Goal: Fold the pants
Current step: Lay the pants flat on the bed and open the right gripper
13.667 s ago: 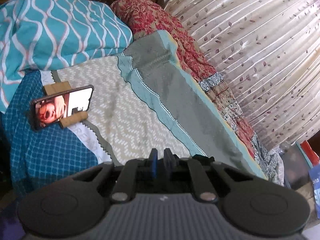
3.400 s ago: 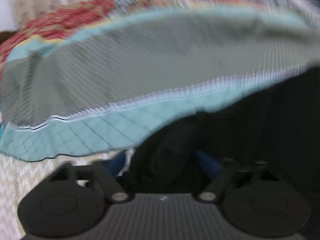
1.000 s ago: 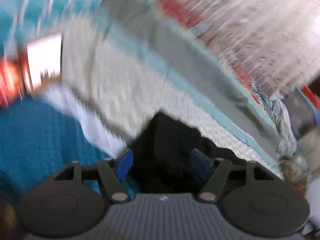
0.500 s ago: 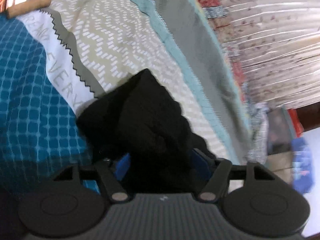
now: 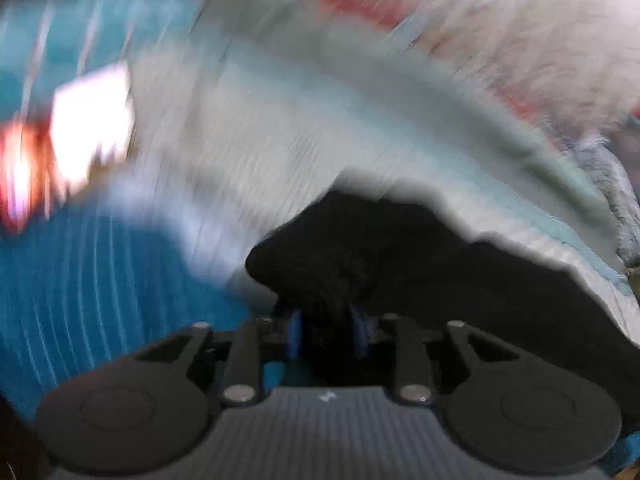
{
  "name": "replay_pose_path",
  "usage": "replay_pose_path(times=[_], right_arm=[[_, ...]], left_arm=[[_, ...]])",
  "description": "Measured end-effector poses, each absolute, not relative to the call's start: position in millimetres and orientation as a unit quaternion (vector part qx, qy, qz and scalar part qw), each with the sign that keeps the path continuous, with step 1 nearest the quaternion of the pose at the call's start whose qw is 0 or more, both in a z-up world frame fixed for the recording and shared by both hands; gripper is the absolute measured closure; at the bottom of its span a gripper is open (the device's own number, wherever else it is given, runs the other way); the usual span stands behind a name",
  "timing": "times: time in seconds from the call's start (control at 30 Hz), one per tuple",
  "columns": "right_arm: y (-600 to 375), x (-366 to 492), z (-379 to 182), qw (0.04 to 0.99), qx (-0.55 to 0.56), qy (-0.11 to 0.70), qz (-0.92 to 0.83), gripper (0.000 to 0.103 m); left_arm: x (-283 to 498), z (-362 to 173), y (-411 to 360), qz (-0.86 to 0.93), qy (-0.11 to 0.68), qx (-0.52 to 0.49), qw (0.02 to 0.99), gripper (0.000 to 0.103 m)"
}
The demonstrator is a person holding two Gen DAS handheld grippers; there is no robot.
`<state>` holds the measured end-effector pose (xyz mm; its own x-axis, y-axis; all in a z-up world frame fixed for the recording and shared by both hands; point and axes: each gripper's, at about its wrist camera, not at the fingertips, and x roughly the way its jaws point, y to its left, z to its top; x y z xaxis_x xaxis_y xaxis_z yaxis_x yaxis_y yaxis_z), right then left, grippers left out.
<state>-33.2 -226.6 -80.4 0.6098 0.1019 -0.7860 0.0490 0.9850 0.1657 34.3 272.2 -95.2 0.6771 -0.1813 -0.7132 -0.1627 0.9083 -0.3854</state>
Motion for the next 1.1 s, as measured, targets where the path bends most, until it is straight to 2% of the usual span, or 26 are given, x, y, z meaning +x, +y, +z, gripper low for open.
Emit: replay_pose_path(times=[0.03,0.07,0.13,0.3,0.43,0.57,0.7,0.8,1.0,1.1], right_arm=[[-224,-32,-80,0.894,0.076,0.442,0.017,0.042],[-224,-31,-79,0.893,0.071,0.443,0.020,0.042],[-227,-31,-74,0.890,0.075,0.448,0.024,0.042],[-230,-28,-54,0.897,0.130,0.418,0.060,0.042],[-212,-25,-55,0.898,0.128,0.410,0.100,0.043],[-214,-23,-85,0.869,0.127,0.465,0.110,0.042],[-226,-37,-72,0.873,0.130,0.453,0.129,0.045],[-271,-55,-57,0.898,0.168,0.396,0.091,0.044],[-427,-115,-53,0.903,0.303,0.256,-0.165,0.041],[-486,-148,-63,0.878,0.363,0.185,-0.249,0.020]], left_arm=[[26,-97,280,-0.003,0.390,-0.253,0.885,0.067],[21,-93,284,-0.004,0.384,-0.264,0.885,0.059],[8,-79,290,0.016,0.365,-0.260,0.894,0.048],[-15,-33,310,0.036,0.290,-0.285,0.913,0.050],[6,-10,278,-0.014,0.273,-0.257,0.927,0.050],[34,-23,226,-0.070,0.306,-0.208,0.926,0.049],[67,-71,194,-0.006,0.417,-0.142,0.898,0.054],[56,-69,189,-0.004,0.409,-0.125,0.904,0.053],[44,-41,199,0.008,0.408,-0.155,0.899,0.047],[45,-30,188,0.009,0.417,-0.149,0.896,0.046]])
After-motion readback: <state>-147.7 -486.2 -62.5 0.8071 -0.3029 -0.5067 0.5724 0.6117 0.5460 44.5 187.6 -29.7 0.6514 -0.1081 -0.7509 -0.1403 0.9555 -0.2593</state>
